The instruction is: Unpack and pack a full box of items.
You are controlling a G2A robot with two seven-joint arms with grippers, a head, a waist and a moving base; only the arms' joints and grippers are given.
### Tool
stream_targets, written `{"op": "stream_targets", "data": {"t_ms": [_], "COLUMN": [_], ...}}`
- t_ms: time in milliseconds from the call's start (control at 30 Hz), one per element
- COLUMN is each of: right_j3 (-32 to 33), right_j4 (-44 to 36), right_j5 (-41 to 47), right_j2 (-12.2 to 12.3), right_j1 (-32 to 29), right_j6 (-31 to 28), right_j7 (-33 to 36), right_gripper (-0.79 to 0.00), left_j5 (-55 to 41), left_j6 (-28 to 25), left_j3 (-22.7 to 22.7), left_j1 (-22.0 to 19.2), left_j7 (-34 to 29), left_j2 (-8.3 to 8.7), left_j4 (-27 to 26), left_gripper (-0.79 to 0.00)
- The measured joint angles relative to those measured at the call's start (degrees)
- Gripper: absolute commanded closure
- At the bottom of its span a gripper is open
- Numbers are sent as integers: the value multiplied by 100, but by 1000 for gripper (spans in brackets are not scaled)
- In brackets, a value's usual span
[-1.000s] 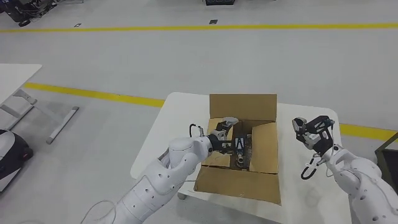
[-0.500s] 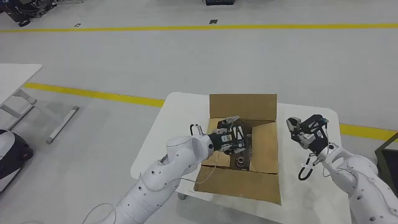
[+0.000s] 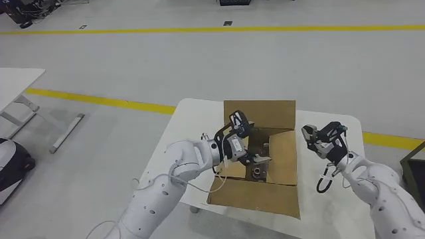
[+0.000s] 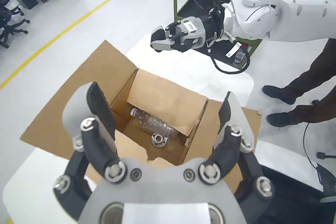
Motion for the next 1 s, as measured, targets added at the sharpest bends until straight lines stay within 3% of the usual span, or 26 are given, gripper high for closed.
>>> {"op": "stream_targets", "data": {"t_ms": [300, 467, 667, 1000], "right_j3": [-5, -26, -91, -174], "right_j4": [22, 97, 127, 306], "right_j5": [-72, -56, -65, -109], "right_j2": [-48, -87, -146, -245], "right_j1": [26, 44, 104, 242], "right_j6": [-79, -80, -88, -108], "right_j7": [-13, 33, 111, 91], "right_gripper": [0, 0, 0, 0], "left_j5": [47, 234, 1367, 1329], "left_j6": [172, 1346, 2504, 2686], "left_j3": [44, 362, 861, 1314], "left_j1": [28, -115, -262, -353], "left_j7": [-47, -791, -1436, -1488], "left_j2": [-1, -54, -106, -192], "left_j4": [90, 313, 462, 833], "left_gripper": [-785, -785, -785, -785]}}
